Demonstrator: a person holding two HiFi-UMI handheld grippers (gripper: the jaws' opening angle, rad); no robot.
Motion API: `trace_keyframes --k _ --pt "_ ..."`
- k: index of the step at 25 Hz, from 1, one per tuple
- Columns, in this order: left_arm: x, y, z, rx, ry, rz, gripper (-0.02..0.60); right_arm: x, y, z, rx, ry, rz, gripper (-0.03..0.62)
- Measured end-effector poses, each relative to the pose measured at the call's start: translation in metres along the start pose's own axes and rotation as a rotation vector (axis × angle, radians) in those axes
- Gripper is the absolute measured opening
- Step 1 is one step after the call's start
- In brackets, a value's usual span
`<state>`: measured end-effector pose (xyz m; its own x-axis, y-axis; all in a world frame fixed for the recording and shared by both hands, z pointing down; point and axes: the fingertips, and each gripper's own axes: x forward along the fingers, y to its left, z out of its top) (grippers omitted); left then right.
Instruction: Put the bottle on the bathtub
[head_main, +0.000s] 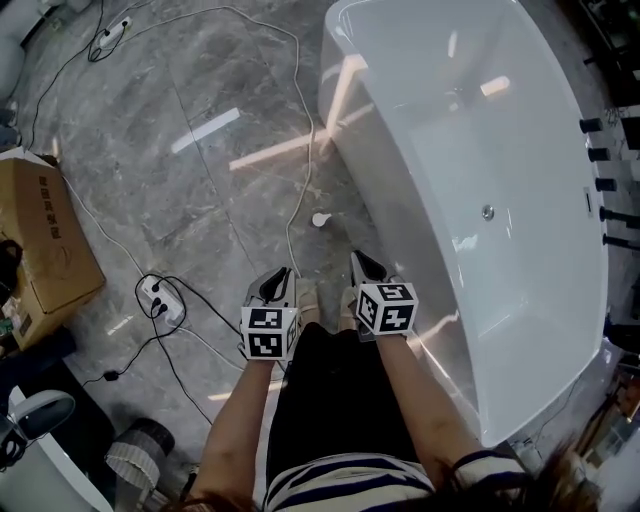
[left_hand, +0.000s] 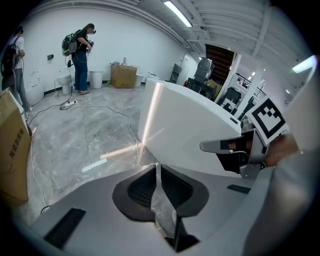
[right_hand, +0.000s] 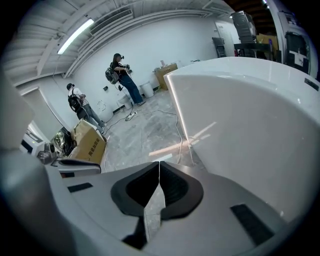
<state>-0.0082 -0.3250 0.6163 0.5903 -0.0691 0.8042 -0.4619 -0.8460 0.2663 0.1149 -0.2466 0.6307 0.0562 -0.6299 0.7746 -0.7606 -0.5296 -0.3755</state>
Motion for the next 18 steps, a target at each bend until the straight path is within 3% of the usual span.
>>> trace_keyframes --k 12,18 --pt "-0.057 -0.014 0.011 -0.065 0.017 0.025 0.043 -0.046 0.011 0.022 0.008 0.005 -0.031 0.026" --pt "-0.072 -0.025 0.023 -0.047 0.022 0.033 0.043 -0.067 0.018 0.034 -0.011 -0.003 -0.026 0.026"
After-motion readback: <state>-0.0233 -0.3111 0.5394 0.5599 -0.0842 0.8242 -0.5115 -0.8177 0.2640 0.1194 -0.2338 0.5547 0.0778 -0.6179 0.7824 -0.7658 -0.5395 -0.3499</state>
